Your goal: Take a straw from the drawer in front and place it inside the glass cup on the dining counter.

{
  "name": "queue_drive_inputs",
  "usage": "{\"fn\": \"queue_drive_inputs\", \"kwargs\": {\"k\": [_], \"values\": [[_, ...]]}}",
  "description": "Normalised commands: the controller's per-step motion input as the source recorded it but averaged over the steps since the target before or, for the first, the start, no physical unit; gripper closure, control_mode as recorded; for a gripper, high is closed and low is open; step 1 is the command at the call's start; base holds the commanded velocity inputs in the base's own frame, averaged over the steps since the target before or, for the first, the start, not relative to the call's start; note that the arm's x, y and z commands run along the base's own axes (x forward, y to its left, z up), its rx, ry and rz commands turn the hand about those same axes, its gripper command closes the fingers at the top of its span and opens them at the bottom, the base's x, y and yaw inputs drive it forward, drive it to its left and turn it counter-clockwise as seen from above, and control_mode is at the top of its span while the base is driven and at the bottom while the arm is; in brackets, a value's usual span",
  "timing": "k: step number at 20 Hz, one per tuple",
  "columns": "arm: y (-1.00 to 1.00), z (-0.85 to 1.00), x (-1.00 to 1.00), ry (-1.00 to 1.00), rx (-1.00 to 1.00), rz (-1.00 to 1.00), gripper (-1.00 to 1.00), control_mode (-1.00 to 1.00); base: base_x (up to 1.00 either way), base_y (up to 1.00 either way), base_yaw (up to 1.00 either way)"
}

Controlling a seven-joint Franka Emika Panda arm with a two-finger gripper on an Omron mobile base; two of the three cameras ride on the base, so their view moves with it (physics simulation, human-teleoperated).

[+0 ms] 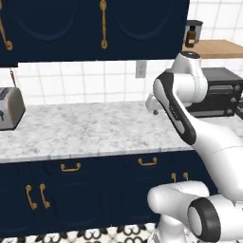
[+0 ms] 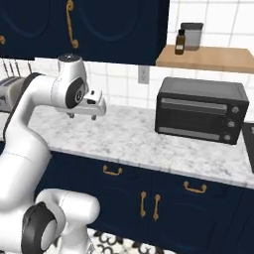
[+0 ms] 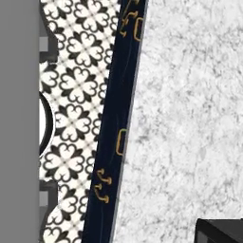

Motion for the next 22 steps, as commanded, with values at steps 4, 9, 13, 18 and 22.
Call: {"fn": "queue_drive_inputs", "kwargs": {"k": [4,9,13,18,22], "values": [[0.0,0.0,0.0,0.0,0.0,0.0,-1.0,1.0,0.0,-0.85,0.56],[0.0,0.0,0.0,0.0,0.0,0.0,-1.0,1.0,0.0,-0.93,0.56],[0.0,0.0,0.0,0.0,0.0,0.0,-1.0,1.0,0.06,-0.91,0.55],[0.0,0.0,0.0,0.0,0.0,0.0,-1.0,1.0,0.23,-0.81,0.52],[0.0,0.0,0.0,0.0,0.0,0.0,-1.0,1.0,0.2,-0.68,0.45]]}}
